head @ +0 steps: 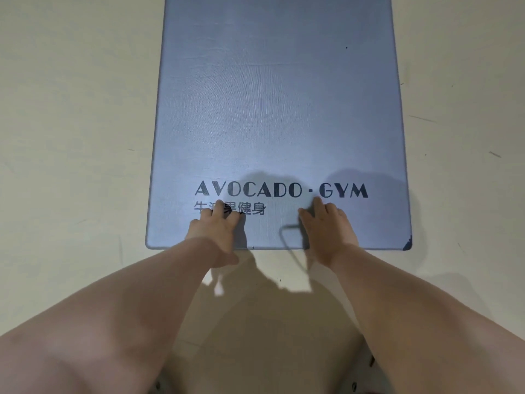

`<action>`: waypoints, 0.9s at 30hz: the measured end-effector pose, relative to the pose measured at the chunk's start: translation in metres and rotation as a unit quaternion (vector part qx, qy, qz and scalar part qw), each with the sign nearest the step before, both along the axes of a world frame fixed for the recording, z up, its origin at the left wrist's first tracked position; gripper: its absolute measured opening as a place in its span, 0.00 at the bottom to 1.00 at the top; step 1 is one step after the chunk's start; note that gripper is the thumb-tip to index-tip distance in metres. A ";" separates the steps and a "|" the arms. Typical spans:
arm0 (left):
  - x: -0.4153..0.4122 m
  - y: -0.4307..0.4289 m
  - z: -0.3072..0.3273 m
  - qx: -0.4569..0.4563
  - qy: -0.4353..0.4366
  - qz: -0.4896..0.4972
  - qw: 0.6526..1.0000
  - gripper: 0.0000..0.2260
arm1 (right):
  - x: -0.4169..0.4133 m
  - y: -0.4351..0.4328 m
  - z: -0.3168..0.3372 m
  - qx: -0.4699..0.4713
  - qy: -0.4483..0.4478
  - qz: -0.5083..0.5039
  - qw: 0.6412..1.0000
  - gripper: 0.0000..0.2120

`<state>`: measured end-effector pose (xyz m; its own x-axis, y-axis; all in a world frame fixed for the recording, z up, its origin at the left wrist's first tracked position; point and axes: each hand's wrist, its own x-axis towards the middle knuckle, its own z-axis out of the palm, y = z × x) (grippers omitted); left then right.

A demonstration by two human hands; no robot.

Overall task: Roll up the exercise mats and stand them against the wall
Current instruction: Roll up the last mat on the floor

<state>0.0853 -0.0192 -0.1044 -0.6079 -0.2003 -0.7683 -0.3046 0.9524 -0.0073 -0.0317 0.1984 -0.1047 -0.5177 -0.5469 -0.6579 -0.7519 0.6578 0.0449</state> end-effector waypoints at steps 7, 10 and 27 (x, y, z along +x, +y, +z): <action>0.007 0.001 -0.005 -0.010 0.115 -0.058 0.992 0.35 | -0.012 0.010 0.002 -0.056 -0.075 -0.093 0.991 0.10; 0.007 -0.005 -0.006 0.022 0.134 -0.050 0.989 0.31 | -0.012 0.005 0.007 -0.086 -0.048 -0.115 0.988 0.13; -0.052 -0.030 0.018 0.063 0.187 0.136 0.971 0.12 | -0.001 -0.010 0.014 -0.297 0.192 -0.094 0.930 0.23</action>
<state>0.0334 -0.0495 -0.0862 -0.7870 -0.3118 -0.5323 -0.5038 0.8229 0.2629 -0.0331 0.1882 -0.0907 -0.7762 -0.6303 -0.0138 -0.6239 0.7711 -0.1274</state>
